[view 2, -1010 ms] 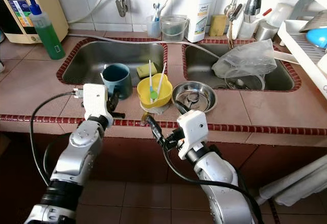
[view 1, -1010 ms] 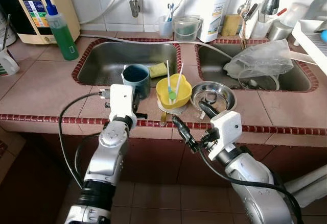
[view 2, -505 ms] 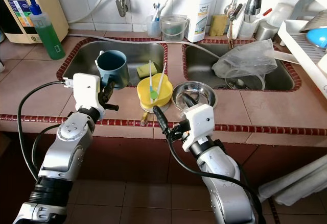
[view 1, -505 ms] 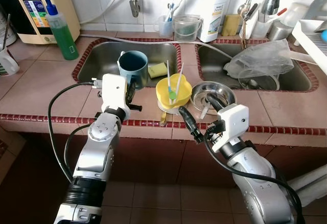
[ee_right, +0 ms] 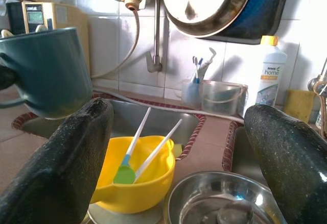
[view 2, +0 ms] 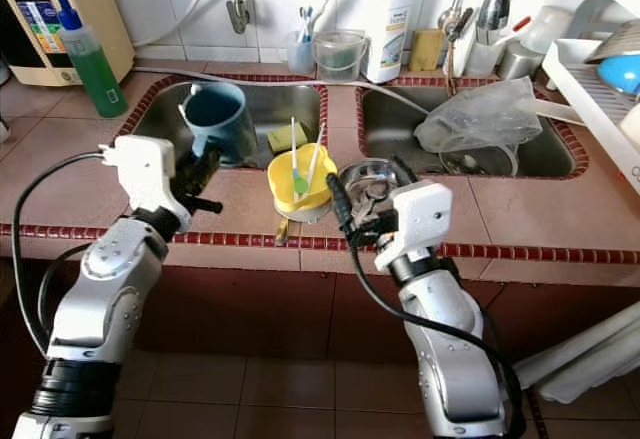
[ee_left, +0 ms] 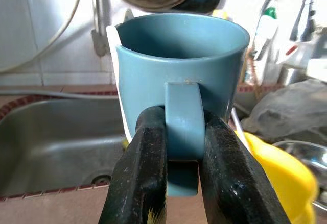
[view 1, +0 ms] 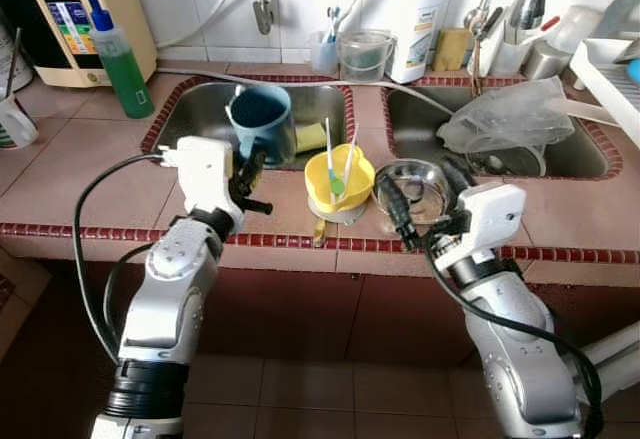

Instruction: Kitchen organization

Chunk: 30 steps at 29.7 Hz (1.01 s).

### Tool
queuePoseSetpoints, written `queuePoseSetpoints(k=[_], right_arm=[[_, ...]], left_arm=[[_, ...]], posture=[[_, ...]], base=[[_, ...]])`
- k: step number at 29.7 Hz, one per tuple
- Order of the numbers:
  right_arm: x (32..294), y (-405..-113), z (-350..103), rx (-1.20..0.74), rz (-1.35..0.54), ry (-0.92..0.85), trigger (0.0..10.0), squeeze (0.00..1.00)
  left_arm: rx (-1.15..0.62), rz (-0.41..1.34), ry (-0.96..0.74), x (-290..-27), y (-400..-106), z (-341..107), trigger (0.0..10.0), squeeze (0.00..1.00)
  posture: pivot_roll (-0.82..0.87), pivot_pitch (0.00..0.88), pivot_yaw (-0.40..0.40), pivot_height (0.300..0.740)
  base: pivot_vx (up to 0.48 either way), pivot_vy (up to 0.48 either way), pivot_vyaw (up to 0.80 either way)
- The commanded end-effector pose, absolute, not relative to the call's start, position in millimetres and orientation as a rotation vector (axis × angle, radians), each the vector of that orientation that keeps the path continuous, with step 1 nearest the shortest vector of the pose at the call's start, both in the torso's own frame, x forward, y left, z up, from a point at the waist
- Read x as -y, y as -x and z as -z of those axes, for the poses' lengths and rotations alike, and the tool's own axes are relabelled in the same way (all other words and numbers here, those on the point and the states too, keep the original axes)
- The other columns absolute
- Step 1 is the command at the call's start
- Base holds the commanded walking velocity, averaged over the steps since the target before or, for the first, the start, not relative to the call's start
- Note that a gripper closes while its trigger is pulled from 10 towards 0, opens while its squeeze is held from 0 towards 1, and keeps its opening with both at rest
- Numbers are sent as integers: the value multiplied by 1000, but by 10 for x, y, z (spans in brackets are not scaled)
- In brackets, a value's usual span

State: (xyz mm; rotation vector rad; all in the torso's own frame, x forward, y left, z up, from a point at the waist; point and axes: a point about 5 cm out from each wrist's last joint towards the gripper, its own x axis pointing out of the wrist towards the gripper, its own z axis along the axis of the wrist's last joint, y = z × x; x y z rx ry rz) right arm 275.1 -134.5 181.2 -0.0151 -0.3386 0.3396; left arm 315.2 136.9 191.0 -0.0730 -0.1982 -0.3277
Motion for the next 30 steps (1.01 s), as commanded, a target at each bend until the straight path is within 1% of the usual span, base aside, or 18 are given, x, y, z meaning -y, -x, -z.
queuePoseSetpoints(k=[1, 3, 14, 30], right_arm=[[1348, -2758, -1805, 340, -338, 13, 10000, 0], [1341, -2761, -1799, 342, -339, 12, 10000, 0], [1314, -2763, -1806, 346, -352, 7, 10000, 0], [1304, -2762, -1808, 346, -364, 7, 10000, 0]], left_arm=[[213, 331, 65, -1410, -3126, -1937, 10000, 0], [206, 331, 65, -1443, -3125, -1929, 10000, 0], [216, 328, 77, -1450, -3122, -1952, 10000, 0], [210, 331, 92, -1412, -3128, -1940, 10000, 0]], posture=[[-106, 32, 30, 740], [-106, 33, 30, 740], [-105, 37, 29, 740], [-110, 37, 26, 740]], base=[[0, 0, 0], [0, 0, 0], [0, 0, 0], [320, 0, 0]])
